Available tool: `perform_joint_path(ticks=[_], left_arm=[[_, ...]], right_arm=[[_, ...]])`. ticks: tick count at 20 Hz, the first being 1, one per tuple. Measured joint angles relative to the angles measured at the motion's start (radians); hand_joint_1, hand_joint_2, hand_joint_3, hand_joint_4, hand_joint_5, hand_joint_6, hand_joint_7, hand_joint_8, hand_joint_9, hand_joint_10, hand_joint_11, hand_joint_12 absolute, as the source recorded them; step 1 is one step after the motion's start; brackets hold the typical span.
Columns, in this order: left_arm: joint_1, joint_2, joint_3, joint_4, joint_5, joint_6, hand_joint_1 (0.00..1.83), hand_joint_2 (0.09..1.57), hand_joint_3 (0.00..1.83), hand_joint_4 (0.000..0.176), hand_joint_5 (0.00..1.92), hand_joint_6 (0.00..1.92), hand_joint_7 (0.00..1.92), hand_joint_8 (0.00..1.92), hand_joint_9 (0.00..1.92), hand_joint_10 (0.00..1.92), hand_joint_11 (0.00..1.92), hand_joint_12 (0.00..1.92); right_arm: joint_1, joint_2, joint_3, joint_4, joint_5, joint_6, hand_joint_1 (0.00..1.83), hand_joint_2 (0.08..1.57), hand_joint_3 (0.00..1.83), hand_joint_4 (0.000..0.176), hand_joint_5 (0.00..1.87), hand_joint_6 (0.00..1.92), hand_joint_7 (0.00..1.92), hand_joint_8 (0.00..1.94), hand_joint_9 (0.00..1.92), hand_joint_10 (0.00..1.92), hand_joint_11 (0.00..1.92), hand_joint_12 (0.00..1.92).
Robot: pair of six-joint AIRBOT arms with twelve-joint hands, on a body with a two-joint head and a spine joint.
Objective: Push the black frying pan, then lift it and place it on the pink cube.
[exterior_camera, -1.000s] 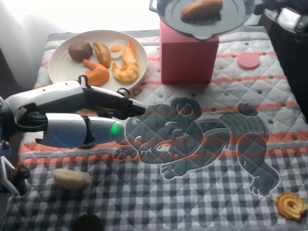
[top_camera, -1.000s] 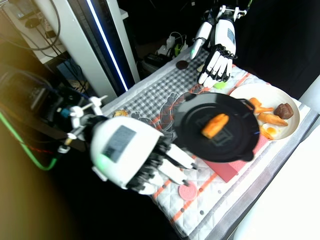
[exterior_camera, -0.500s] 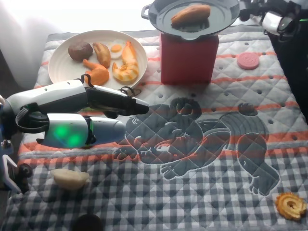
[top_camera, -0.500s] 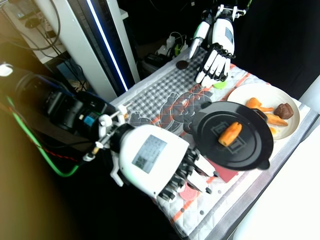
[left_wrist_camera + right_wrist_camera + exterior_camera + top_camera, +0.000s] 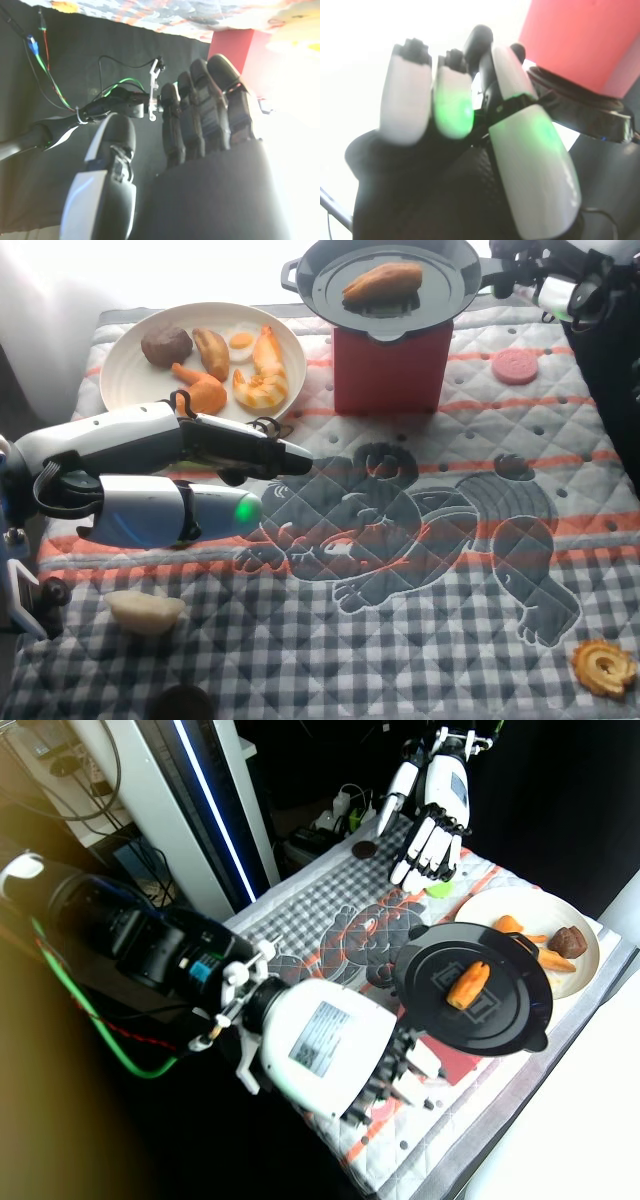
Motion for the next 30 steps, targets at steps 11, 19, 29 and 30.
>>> perform_joint_path(ticks=[11, 19, 29, 30], left_arm=[[0.000, 0.000, 0.001, -0.018, -0.005, 0.000, 0.41, 1.33, 0.00, 0.000, 0.51, 0.01, 0.46, 0.00, 0.38, 0.18, 0.00, 1.29], [0.007, 0.000, 0.001, -0.026, -0.006, 0.000, 0.28, 1.35, 0.00, 0.000, 0.41, 0.00, 0.44, 0.00, 0.37, 0.18, 0.00, 1.36], [0.026, 0.025, -0.015, -0.043, -0.021, -0.002, 0.43, 1.31, 0.00, 0.008, 0.37, 0.00, 0.42, 0.00, 0.21, 0.54, 0.00, 1.37], [0.031, 0.038, -0.028, -0.046, -0.024, 0.008, 0.42, 1.33, 0.00, 0.013, 0.30, 0.00, 0.40, 0.00, 0.22, 0.54, 0.00, 1.36]], right_arm=[[-0.051, 0.020, -0.060, 0.008, -0.017, -0.022, 0.95, 1.34, 0.00, 0.000, 0.01, 1.25, 0.22, 1.45, 0.28, 1.66, 0.27, 1.92], [-0.051, 0.087, -0.142, 0.018, 0.000, -0.106, 0.60, 1.25, 0.00, 0.071, 0.00, 0.00, 0.00, 0.00, 0.00, 0.01, 0.00, 0.04], [-0.111, 0.330, -0.459, -0.076, 0.206, -0.196, 0.43, 1.05, 0.00, 0.118, 0.00, 0.00, 0.00, 0.00, 0.00, 0.00, 0.00, 0.00], [-0.138, 0.373, -0.510, -0.103, 0.259, -0.197, 0.46, 1.07, 0.00, 0.098, 0.00, 0.00, 0.00, 0.00, 0.00, 0.00, 0.00, 0.00]])
